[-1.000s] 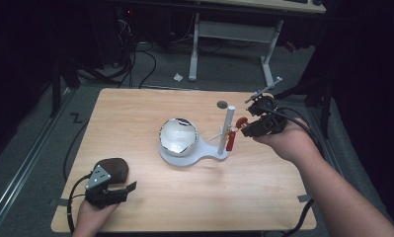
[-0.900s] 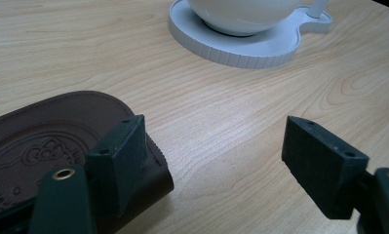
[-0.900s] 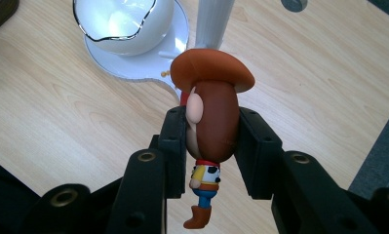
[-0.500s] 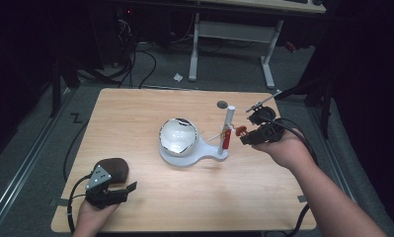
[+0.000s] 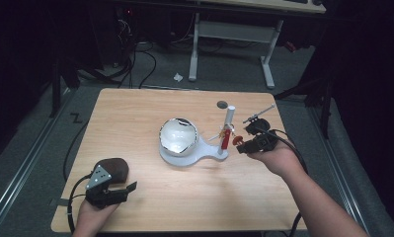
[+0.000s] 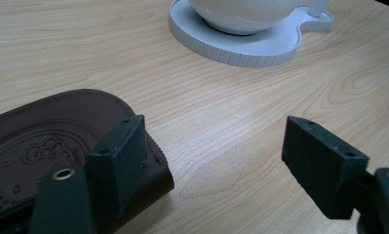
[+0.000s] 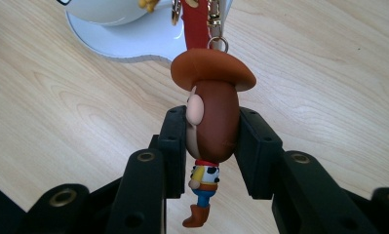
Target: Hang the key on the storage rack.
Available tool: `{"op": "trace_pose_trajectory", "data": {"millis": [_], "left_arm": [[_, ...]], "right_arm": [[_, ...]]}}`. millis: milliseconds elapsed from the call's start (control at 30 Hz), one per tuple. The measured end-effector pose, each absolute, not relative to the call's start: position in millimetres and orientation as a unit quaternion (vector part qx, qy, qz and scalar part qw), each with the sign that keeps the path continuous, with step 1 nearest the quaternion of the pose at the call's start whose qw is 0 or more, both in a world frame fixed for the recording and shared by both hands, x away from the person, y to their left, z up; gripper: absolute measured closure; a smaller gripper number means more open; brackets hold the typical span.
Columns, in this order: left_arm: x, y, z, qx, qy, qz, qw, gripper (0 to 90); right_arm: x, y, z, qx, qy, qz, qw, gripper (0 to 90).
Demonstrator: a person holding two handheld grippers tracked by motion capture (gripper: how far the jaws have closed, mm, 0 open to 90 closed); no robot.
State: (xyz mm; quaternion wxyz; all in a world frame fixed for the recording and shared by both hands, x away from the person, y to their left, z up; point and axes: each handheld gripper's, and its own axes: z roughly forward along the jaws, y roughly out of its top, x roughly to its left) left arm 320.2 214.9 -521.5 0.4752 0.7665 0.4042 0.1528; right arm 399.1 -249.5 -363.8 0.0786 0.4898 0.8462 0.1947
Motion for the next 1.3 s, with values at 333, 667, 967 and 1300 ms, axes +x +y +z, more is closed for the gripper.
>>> {"op": "trace_pose_trajectory", "data": {"millis": [333,667,967,1300], "left_arm": [[320,215,-522,0.768,0.403,0.152,0.474,24.9],[321,215,-522,0.768,0.403,0.151,0.473,24.9],[322,214,-522,0.768,0.406,0.144,0.473,25.7],[322,217,-519,0.764,0.412,0.130,0.479,29.6]], "right_arm": [[405,-251,-385,0.499,0.837,0.213,0.074,67.1],[409,-253,-395,0.512,0.829,0.213,0.074,63.2],[395,-261,-397,0.513,0.824,0.223,0.097,58.1],[342,-277,-424,0.487,0.820,0.250,0.168,55.1]]}}
